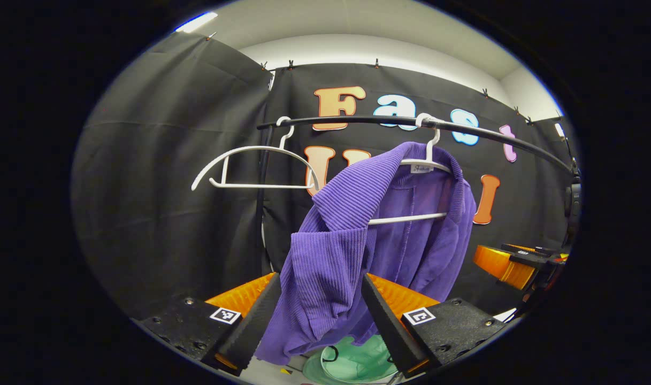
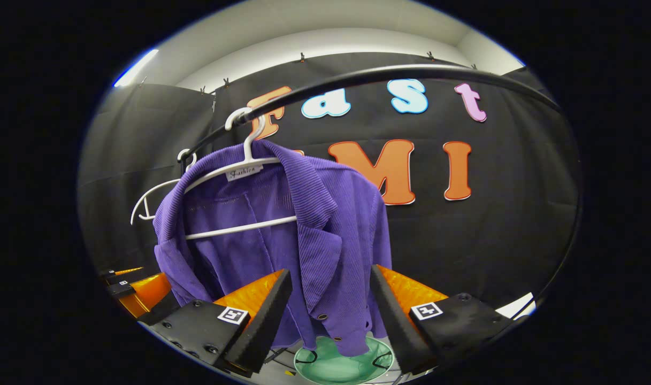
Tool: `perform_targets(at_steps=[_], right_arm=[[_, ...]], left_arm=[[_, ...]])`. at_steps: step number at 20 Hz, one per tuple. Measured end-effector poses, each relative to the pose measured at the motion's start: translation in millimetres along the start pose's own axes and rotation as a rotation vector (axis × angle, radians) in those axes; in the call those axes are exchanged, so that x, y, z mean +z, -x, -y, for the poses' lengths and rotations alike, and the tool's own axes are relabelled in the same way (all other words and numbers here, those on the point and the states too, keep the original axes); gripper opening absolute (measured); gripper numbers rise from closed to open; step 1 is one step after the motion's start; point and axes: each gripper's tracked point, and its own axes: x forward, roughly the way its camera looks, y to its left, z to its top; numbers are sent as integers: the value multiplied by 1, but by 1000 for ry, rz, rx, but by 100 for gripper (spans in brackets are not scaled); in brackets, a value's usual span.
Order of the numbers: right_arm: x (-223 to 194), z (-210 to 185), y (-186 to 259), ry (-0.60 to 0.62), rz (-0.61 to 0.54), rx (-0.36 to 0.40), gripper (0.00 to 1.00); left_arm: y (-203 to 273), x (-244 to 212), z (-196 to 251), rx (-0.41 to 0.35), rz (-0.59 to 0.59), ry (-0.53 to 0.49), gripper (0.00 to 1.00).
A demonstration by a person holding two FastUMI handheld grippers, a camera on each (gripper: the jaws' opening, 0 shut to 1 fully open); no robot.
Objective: Grasp the clothes on the hanger with both hands and then place them into the laundry hamper below.
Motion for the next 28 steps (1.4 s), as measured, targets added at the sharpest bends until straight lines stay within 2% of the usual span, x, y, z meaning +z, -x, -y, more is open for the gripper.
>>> perform_targets(at_steps=[3, 4, 5, 6, 11, 12, 13, 14, 15, 16, 17, 19, 20, 21, 23, 24, 28], right_arm=[[-17, -4, -32, -11, -31, 61, 84], [-22, -5, -42, -16, -45, 73, 84], [-28, -4, -51, -23, -58, 84, 83], [-32, -3, -61, -29, -69, 89, 83], [-42, 0, -101, -67, -107, 109, 84], [-45, -1, -107, -76, -115, 117, 81], [-47, -3, -112, -83, -125, 131, 74], [-47, -4, -116, -91, -130, 141, 58], [-47, -5, -120, -102, -133, 148, 66], [-45, -2, -121, -115, -137, 158, 39], [-43, 3, -122, -127, -143, 167, 40], [-40, 7, -122, -157, -170, 222, 24], [-37, 9, -121, -176, -183, 260, 17], [-30, 10, -116, -204, -190, 313, 17], [-16, 10, -102, -284, -204, 425, 17], [-7, 21, -95, -299, -198, 448, 17], [28, 56, -92, -297, -139, 462, 16]], left_arm=[[-14, -4, 6, 56, 2, -3, 92], [-20, -7, 8, 76, -2, -10, 95], [-24, -8, 8, 94, -3, -14, 92], [-26, -9, 7, 110, 0, -18, 95], [-44, -13, 11, 162, -2, -31, 95], [-49, -14, 15, 157, -4, -33, 95], [-52, -14, 14, 167, -3, -39, 92], [-53, -15, 11, 179, -3, -49, 98], [-55, -16, 9, 190, -1, -63, 85], [-57, -17, 9, 188, -3, -81, 72], [-59, -19, 9, 182, -8, -103, 58], [-60, -16, 2, 179, -2, -115, 32], [-59, -14, 6, 151, -1, -96, 19], [-58, -14, 8, 123, -8, -72, 6], [-53, -13, 5, 82, -20, -19, 3], [-49, -9, 1, 77, -18, -7, 2], [-34, 11, -20, 96, 17, -16, 2]])
